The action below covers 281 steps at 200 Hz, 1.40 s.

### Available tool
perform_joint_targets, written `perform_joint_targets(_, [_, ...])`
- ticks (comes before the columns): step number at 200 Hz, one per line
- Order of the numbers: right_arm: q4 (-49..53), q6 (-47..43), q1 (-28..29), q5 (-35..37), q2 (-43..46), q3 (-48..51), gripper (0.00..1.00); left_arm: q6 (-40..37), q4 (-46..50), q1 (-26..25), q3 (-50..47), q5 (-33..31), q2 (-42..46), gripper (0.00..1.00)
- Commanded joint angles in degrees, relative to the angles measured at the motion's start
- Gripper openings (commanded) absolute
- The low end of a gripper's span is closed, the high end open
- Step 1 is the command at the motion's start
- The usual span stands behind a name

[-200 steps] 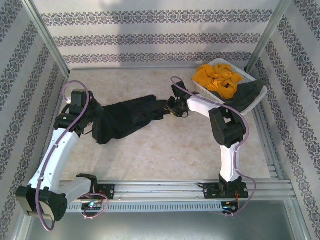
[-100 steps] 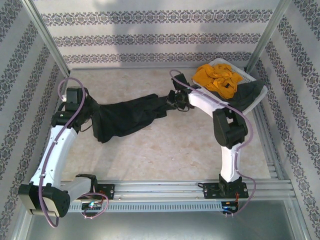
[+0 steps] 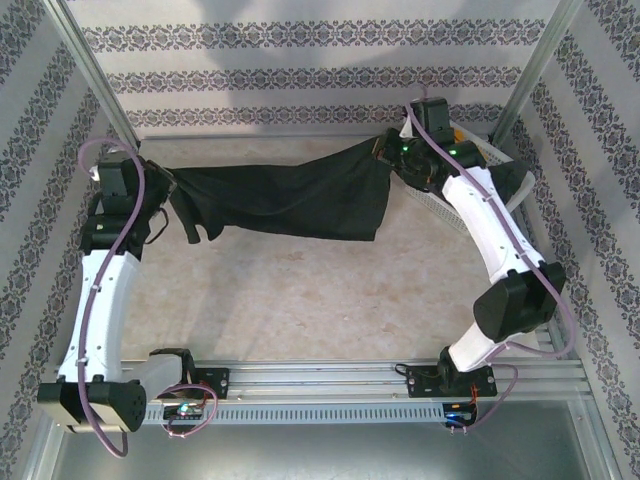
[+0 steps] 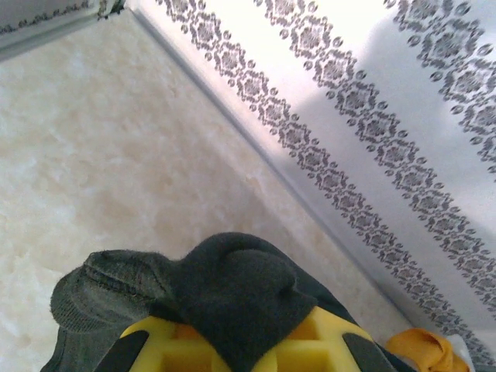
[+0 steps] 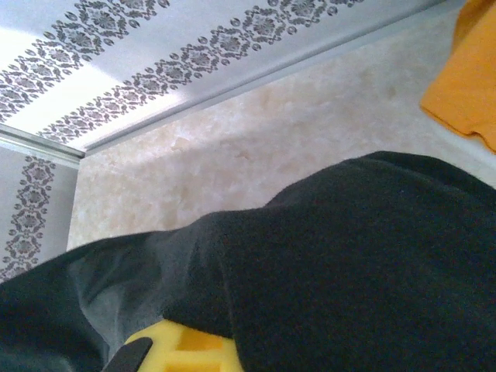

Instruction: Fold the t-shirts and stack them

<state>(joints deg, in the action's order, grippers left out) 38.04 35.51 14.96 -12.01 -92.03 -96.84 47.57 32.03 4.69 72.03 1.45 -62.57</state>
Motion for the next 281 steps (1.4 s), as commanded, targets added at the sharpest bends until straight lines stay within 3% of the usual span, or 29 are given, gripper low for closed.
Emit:
perform_joint_targets(1, [2.82, -3.24, -0.82, -0.44, 5.69, 1.5, 0.0, 0.6, -3.82, 0.94, 1.18, -2.28, 3.81, 0.0])
perform_joint_targets(44, [-5.1, -4.26, -0.36, -3.85, 19.93, 14.59, 0.0, 1.29, -6.87, 0.94, -4.64, -3.2, 11.6, 0.0])
perform_joint_targets(67, [-5.17, -3.79, -0.24, -3.44, 22.58, 18.87, 0.0, 1.86, -4.61, 0.94, -7.38, -2.99, 13.25, 0.0])
perform_joint_targets(92, [-6.99, -3.31, -1.01, -1.55, 17.04, 19.59, 0.0, 3.61, -5.11, 0.97, -11.77, -1.35, 13.02, 0.0])
perform_joint_targets(127, [-8.66, -1.31, -1.46, -1.46, -3.88, 10.64, 0.0, 4.36, -8.78, 0.95, -17.0, 0.24, 8.78, 0.0])
perform_joint_targets(148, [-4.04, -0.96, -1.66, -2.72, -15.57, 1.98, 0.33, 4.81, -9.61, 0.87, -18.13, 2.63, 5.6, 0.0])
perform_joint_targets(173, [-1.28, -0.18, -1.8, -1.79, -17.81, -0.91, 0.48, 5.66, -9.62, 0.81, -18.79, 5.85, 3.97, 0.0])
perform_joint_targets(187, [1.41, 1.12, -1.57, 1.38, -13.83, 2.33, 0.53, 6.03, -9.0, 0.76, -19.53, 6.5, 4.41, 0.0])
perform_joint_targets(205, [1.99, 3.83, -0.29, 5.17, -5.18, 12.73, 0.52, 6.13, -7.32, 0.8, -20.42, 6.37, 5.56, 0.0])
perform_joint_targets(235, [3.55, 5.37, 7.84, 9.36, 6.02, 31.27, 0.51, 6.05, -5.09, 0.68, -21.63, 6.59, 6.63, 0.0])
perform_joint_targets(257, [3.38, 7.67, 13.01, 10.01, 7.37, 39.02, 0.52, 5.87, -4.18, 0.59, -22.28, 6.64, 7.06, 0.0])
perform_joint_targets(281, [1.18, 10.88, 14.38, 8.66, 4.56, 41.9, 0.54, 5.54, -3.9, 0.59, -22.72, 6.8, 7.03, 0.0])
